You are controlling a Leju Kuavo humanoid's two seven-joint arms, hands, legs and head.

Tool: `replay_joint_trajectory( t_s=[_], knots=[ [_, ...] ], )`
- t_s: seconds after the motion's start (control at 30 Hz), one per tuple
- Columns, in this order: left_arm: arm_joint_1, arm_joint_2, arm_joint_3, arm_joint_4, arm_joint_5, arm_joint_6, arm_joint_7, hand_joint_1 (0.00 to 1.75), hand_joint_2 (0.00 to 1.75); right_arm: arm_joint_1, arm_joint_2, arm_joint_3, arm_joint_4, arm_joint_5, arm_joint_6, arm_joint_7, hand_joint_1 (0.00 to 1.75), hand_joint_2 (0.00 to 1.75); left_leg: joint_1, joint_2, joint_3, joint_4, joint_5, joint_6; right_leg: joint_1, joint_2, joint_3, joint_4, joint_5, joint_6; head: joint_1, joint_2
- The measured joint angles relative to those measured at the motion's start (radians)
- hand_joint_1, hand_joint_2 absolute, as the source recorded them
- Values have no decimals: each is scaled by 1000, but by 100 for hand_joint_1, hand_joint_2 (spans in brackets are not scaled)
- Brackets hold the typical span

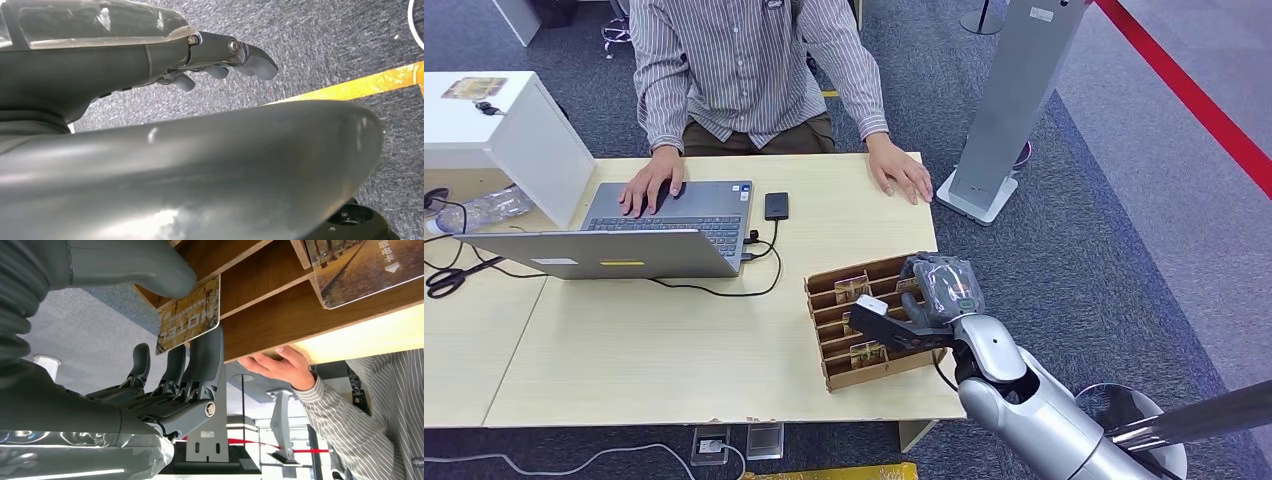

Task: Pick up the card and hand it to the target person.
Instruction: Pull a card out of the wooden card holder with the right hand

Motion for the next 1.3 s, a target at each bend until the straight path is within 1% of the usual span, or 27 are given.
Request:
replay_joint_trajectory(
  t_s=[0.1, 0.23, 0.27, 0.4, 0.53, 0.73, 0.9, 1.3],
  knots=[
    [0, 0, 0, 0, 0, 0, 0, 0, 0, 0, 0, 0, 0, 0, 0, 0, 91, 175, 0, 0, 0, 0, 0, 0, 0, 0, 0, 0, 0, 0, 0, 0],
    [0, 0, 0, 0, 0, 0, 0, 0, 0, 0, 0, -2, 0, 0, 0, 3, 119, 175, 0, 0, 0, 0, 0, 0, 0, 0, 0, 0, 0, 0, 0, 0],
    [0, 0, 0, 0, 0, 0, 0, 0, 0, 0, 0, -3, 0, 0, 0, 4, 121, 175, 0, 0, 0, 0, 0, 0, 0, 0, 0, 0, 0, 0, 0, 0],
    [0, 0, 0, 0, 0, 0, 0, 0, 0, -1, -1, -7, 0, 1, -1, 8, 113, 175, 0, 0, 0, 0, 0, 0, 0, 0, 0, 0, 0, 0, 0, 0],
    [0, 0, 0, 0, 0, 0, 0, 0, 0, -1, -2, -14, 0, -2, 1, 11, 126, 175, 0, 0, 0, 0, 0, 0, 0, 0, 0, 0, 0, 0, 0, 0],
    [0, 0, 0, 0, 1, 0, -1, 0, 0, 0, -2, -19, 4, -8, -1, 9, 128, 175, 0, 0, 0, 0, 0, 0, 0, 0, 0, 0, 0, 0, 0, 0],
    [0, 0, 0, 0, 2, 0, -4, 0, 0, 0, -2, -24, 9, -13, -4, 4, 137, 175, 0, 0, 0, 0, 0, 0, 0, 0, 0, 0, 0, 0, 0, 0],
    [0, 0, -1, 0, -4, 1, -18, 0, 0, -1, -2, -27, 11, -21, -16, -8, 136, 175, 0, 0, 0, 0, 0, 0, 0, 0, 0, 0, 0, 0, 0, 0]
  ],
)
